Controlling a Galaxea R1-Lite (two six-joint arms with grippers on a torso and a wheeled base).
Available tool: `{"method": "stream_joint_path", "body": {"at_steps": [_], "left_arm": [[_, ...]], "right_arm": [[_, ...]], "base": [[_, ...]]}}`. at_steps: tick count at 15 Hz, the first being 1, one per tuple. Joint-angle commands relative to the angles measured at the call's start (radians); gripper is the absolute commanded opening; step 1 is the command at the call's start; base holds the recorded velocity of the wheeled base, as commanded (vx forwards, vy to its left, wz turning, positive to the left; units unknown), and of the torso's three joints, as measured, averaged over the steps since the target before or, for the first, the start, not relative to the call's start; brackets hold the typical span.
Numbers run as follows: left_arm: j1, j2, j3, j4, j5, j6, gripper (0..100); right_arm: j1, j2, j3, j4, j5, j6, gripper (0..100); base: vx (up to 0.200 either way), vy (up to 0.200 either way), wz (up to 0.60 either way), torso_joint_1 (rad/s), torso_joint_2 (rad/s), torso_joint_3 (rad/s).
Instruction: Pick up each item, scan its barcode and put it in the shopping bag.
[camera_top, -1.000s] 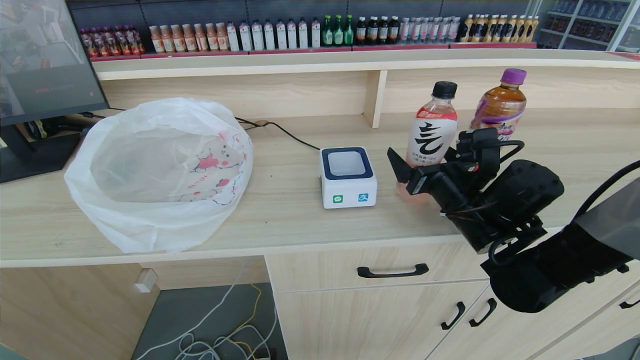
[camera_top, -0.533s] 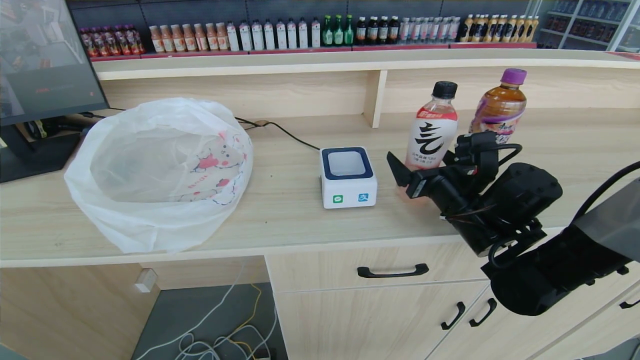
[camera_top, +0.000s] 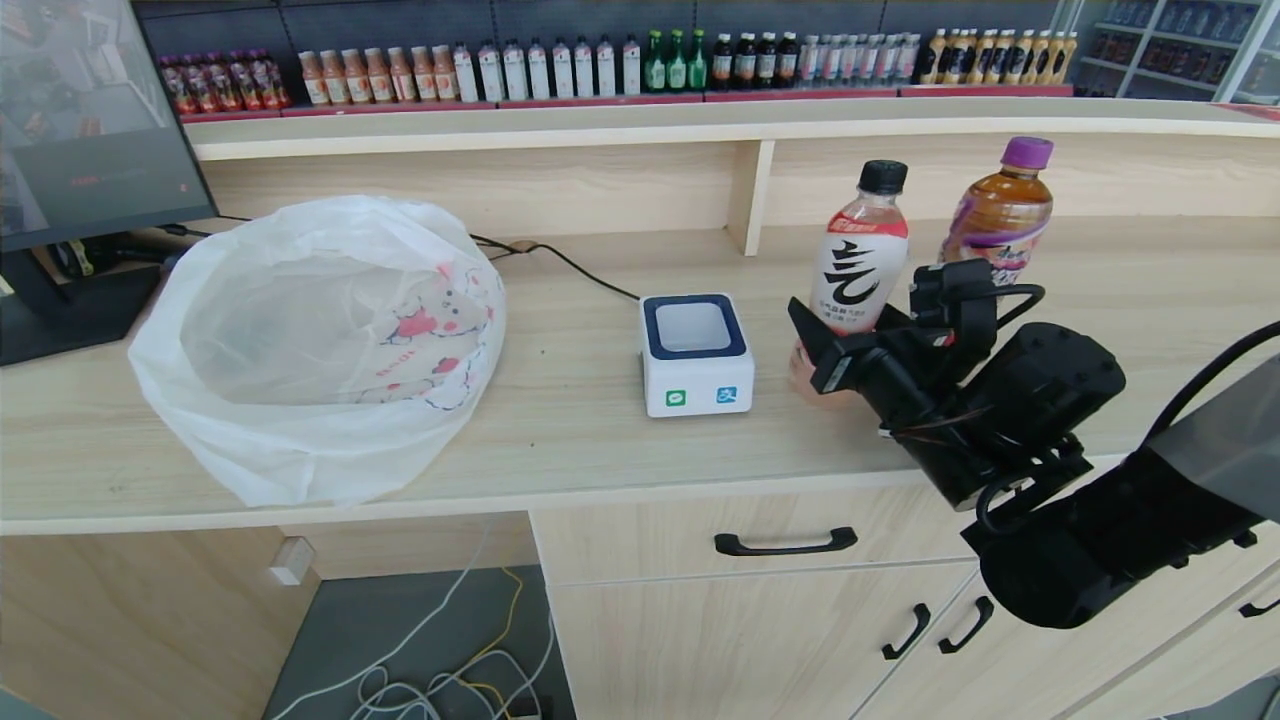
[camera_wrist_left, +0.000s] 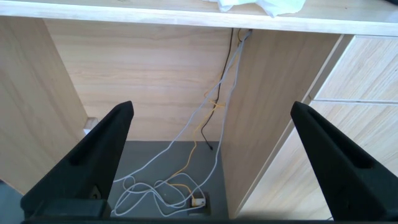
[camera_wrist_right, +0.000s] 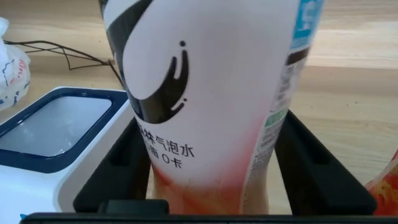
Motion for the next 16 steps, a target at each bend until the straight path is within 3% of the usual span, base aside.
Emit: {"method": "stream_joint_path", "body": {"at_steps": [1,11,16], "left_arm": [[0.000,0.000,0.000,0.000,0.000,0.000,100],[0.000,0.000,0.000,0.000,0.000,0.000,100],[0.002,0.000,0.000,0.000,0.000,0.000,100]], "right_arm": [[0.001,-0.005,-0.001,-0.001,-0.001,-0.001,0],[0.001,-0.073,0.043,-0.001,0.025,0.001,0],[0.065,-0.241,0.160,-0.001,0.028,-0.013,0]], "base": [[0.000,0.000,0.00,0.000,0.00,0.000],[0.000,0.000,0.00,0.000,0.00,0.000],[0.000,0.000,0.00,0.000,0.00,0.000]]}}
